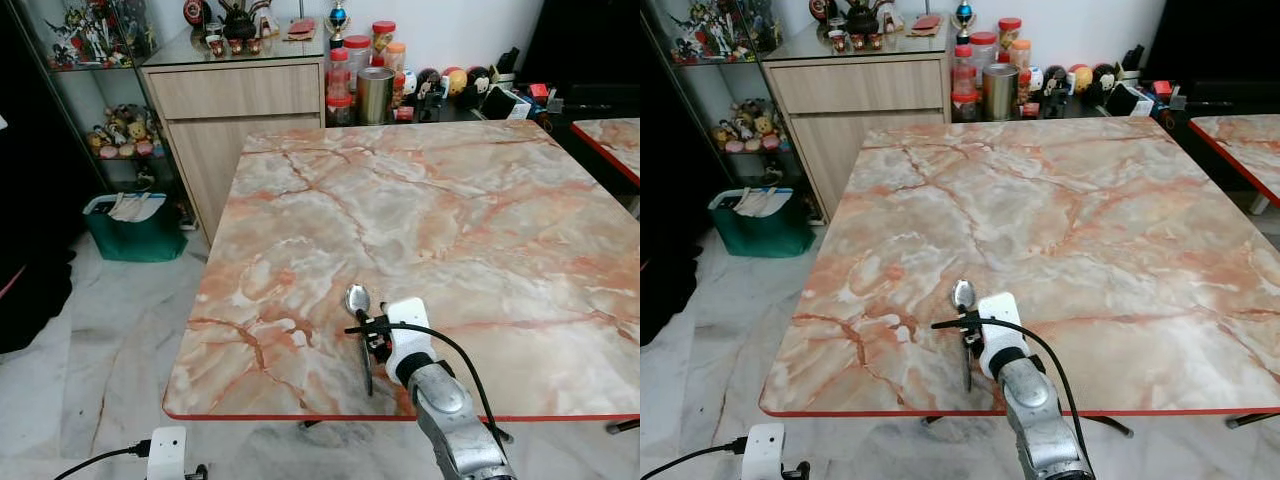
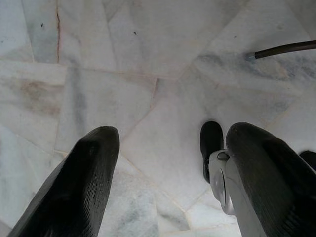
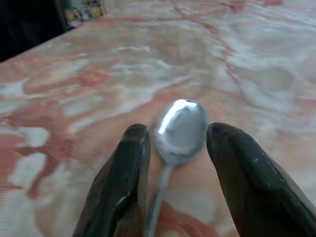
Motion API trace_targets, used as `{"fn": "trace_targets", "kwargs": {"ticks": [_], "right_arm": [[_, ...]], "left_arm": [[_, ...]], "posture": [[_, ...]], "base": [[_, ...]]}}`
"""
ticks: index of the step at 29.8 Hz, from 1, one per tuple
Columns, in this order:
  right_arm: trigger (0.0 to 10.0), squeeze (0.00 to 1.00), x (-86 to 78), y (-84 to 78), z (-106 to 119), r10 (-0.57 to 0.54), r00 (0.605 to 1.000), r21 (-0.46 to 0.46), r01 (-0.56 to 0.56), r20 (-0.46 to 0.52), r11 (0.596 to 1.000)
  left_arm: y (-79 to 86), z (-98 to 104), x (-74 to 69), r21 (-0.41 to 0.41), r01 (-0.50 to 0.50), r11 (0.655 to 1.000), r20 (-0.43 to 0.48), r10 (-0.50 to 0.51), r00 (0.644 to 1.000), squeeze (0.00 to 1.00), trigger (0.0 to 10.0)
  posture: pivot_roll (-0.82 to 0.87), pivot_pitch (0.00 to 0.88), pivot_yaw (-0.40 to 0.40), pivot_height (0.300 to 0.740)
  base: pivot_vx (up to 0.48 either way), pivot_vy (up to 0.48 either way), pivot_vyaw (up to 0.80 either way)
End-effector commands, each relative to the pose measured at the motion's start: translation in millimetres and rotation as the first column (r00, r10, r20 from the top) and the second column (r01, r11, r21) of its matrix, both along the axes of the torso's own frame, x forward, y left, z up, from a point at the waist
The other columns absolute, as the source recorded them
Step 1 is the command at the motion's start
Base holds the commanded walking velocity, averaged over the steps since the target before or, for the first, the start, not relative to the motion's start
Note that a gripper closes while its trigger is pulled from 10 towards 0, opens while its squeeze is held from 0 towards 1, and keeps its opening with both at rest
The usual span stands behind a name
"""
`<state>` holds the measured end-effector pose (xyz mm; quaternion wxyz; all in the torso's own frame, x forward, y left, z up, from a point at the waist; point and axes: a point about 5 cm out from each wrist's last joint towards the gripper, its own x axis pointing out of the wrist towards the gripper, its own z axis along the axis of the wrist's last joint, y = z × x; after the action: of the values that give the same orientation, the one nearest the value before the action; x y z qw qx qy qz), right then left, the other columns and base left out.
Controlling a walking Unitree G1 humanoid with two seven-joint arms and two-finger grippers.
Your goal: Setting the table
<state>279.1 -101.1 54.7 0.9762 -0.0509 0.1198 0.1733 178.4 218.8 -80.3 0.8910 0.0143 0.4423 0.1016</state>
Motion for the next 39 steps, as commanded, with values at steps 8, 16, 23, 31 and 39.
{"fn": "trace_targets", "kwargs": {"ticks": [8, 16, 23, 31, 39], "right_arm": [[10.0, 0.00, 13.4, -14.1, 11, -0.148, 0.987, 0.035, 0.147, 0.061, 0.989], [10.0, 0.00, 22.4, -26.1, 16, -0.255, 0.965, 0.066, 0.251, 0.065, 0.966], [10.0, 0.00, 23.6, -24.7, 18, -0.258, 0.962, 0.071, 0.253, 0.084, 0.965], [10.0, 0.00, 26.9, -20.5, 19, -0.272, 0.958, 0.083, 0.265, 0.088, 0.961], [10.0, 0.00, 28.9, -20.3, 18, -0.281, 0.955, 0.088, 0.273, 0.093, 0.958]], "left_arm": [[2.9, 1, -0.4, -0.004, -0.012, 1.000, 0.008, 0.012, 1.000, 0.00, 10.0], [1.7, 1, 1.3, -0.006, -0.006, 1.000, 0.008, 0.006, 1.000, 0.00, 10.0], [1.8, 2, 2.6, -0.004, -0.003, 1.000, 0.011, 0.003, 1.000, 0.00, 10.0], [1.8, 3, 4.7, 0.006, 0.015, 1.000, 0.017, -0.015, 1.000, 0.00, 10.0], [3.2, 4, 5.6, 0.009, 0.023, 1.000, 0.017, -0.023, 1.000, 0.00, 10.0]], "posture": [[-0.03, 0.000, 0.043, 0.740], [-0.04, 0.000, 0.049, 0.740], [-0.04, 0.000, 0.053, 0.740], [-0.03, 0.000, 0.058, 0.740], [-0.03, 0.000, 0.062, 0.740]], "base": [[0.000, 0.190, 0.00], [0.000, 0.390, -0.49], [0.000, 0.391, 0.00], [0.000, 0.195, 0.00], [0.000, 0.000, 0.00]]}}
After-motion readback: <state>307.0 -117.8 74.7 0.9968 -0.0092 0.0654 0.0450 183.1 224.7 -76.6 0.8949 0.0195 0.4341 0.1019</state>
